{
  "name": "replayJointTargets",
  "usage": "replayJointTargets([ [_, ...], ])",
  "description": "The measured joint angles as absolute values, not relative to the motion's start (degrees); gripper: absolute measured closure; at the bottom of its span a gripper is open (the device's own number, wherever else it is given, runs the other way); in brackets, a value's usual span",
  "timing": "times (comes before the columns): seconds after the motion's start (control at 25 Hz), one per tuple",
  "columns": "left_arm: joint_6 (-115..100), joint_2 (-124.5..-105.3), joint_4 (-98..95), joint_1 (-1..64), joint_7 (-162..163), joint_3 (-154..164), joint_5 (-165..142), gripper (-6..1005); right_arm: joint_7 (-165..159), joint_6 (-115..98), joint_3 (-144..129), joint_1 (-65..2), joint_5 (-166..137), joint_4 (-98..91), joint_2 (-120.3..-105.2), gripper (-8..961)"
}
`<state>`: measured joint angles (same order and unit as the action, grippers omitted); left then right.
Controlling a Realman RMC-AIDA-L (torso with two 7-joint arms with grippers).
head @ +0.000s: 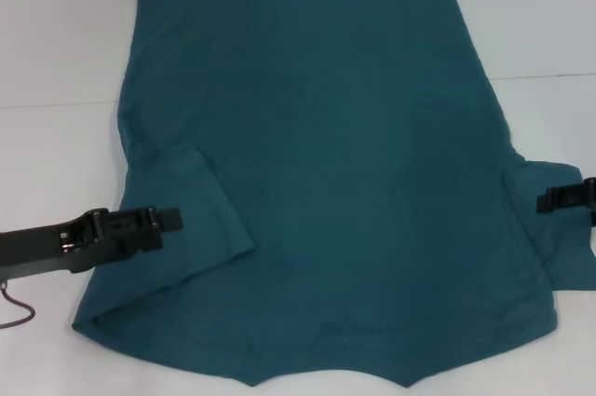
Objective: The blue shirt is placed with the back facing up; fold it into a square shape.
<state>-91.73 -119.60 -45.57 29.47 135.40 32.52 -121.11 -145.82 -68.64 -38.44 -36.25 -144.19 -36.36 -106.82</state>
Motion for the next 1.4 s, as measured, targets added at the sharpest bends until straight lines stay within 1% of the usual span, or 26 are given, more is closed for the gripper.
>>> replayJointTargets([
  [0.28, -91.7, -119.71, -45.1, 29.4, 135.4, 32.5, -121.1, 358, -146.3, -68.6, -38.2, -36.7, -144.1, -36.3, -107.05, 9],
  [0.48, -91.8, -119.71, -45.1, 29.4, 135.4, 32.5, -121.1, 358, -145.9, -69.8, -38.1, -36.8, -144.0, -36.6, -107.09, 178],
  [0.6, -91.8, -119.71, -45.1, 29.4, 135.4, 32.5, -121.1, 358, -145.1, -70.5, -38.0, -36.8, -144.0, -36.9, -107.0, 419],
  [1.04, -91.8, -119.71, -45.2, 29.4, 135.4, 32.4, -121.1, 359, -144.8, -71.0, -37.2, -37.4, -143.9, -37.1, -106.96, 656],
  [1.24, -91.8, -119.71, -45.2, 29.4, 135.4, 32.3, -121.1, 359, -145.0, -72.5, -37.6, -38.3, -144.9, -37.2, -106.22, 898],
  [1.4, -91.8, -119.71, -45.2, 29.4, 135.4, 32.2, -121.1, 359, -147.5, -73.5, -37.6, -38.3, -147.5, -40.5, -105.61, 928],
])
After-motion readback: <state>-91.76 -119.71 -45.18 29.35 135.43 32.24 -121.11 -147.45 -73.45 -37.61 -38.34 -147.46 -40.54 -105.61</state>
